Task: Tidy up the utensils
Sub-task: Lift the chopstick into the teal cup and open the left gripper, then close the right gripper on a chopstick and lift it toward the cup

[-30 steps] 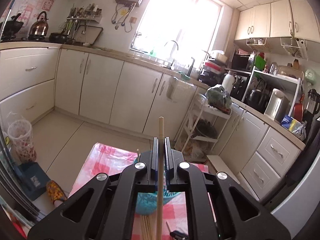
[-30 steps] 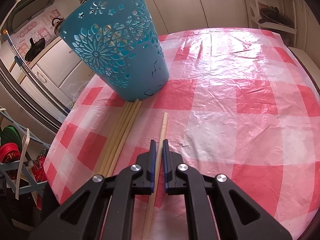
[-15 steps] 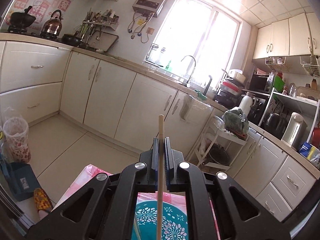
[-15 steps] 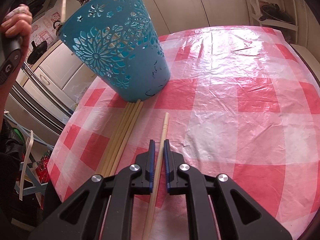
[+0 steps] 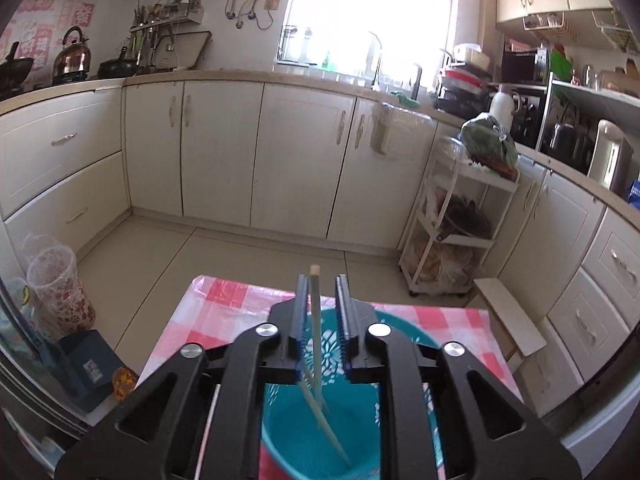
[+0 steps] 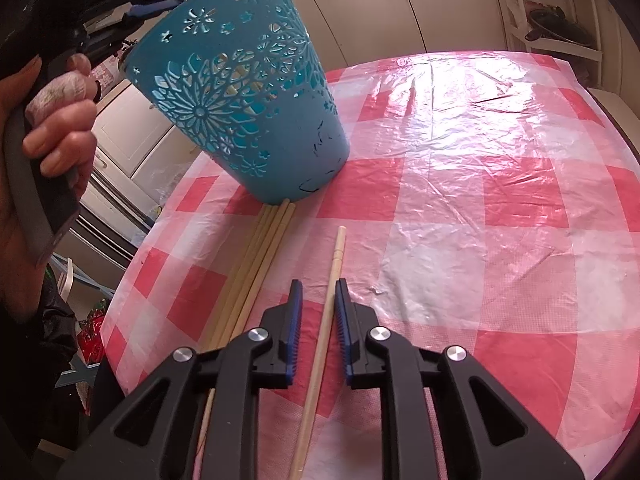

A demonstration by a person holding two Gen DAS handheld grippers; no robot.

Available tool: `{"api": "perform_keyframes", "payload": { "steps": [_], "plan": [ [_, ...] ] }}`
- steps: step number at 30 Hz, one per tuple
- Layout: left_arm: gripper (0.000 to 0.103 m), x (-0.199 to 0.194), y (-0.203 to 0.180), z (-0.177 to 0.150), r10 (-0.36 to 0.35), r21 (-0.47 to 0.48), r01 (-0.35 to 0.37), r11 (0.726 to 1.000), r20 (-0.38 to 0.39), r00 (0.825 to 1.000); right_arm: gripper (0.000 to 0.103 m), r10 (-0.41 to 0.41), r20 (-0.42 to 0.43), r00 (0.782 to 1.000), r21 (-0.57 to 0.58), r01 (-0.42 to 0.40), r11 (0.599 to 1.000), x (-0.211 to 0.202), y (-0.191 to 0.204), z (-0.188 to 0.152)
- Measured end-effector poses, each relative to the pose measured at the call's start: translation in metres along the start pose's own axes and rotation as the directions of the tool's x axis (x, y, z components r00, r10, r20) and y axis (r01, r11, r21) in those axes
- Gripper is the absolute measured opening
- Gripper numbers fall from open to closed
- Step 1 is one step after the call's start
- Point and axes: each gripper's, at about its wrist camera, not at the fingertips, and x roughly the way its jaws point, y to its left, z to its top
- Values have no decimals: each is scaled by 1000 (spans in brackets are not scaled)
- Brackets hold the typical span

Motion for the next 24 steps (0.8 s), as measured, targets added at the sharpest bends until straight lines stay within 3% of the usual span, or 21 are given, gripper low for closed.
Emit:
{"api": "perform_keyframes", "payload": {
  "steps": [1,2,3,6,10,14,17,20,24],
  "plan": [
    [37,-7,3,-4,23,5,-23,1000,2,1000,20,2,0,1000,-4,-2,1000,0,0,0],
    [56,-19,7,-10,55,10,-55,998,13,998,22,3,1,1000,-8,-3,1000,0,0,0],
    [67,-33,13,-15,82,11,-83,997,33,996,23,1,2,1000,-13,-1,1000,0,1,0],
    [83,-69,29,-34,137,25,-139,990,59,989,23,-9,6,1000,-24,10,1000,0,4,-1],
    [90,-89,54,-78,208,66,-209,976,20,978,23,-29,9,1000,-35,29,999,1,6,-1],
    [90,-73,85,-117,258,70,-253,965,-76,963,23,-60,11,998,-53,61,997,5,13,-1],
    [90,-60,103,-130,279,40,-276,960,-124,952,25,-97,10,995,-81,97,992,5,19,-2],
    [90,-56,117,-136,284,1,-287,958,-144,948,40,-149,23,989,-97,151,984,6,24,-2],
    [90,-63,123,-137,263,-30,-270,962,-142,954,40,-208,18,978,-131,208,969,11,32,-1]
  ]
}}
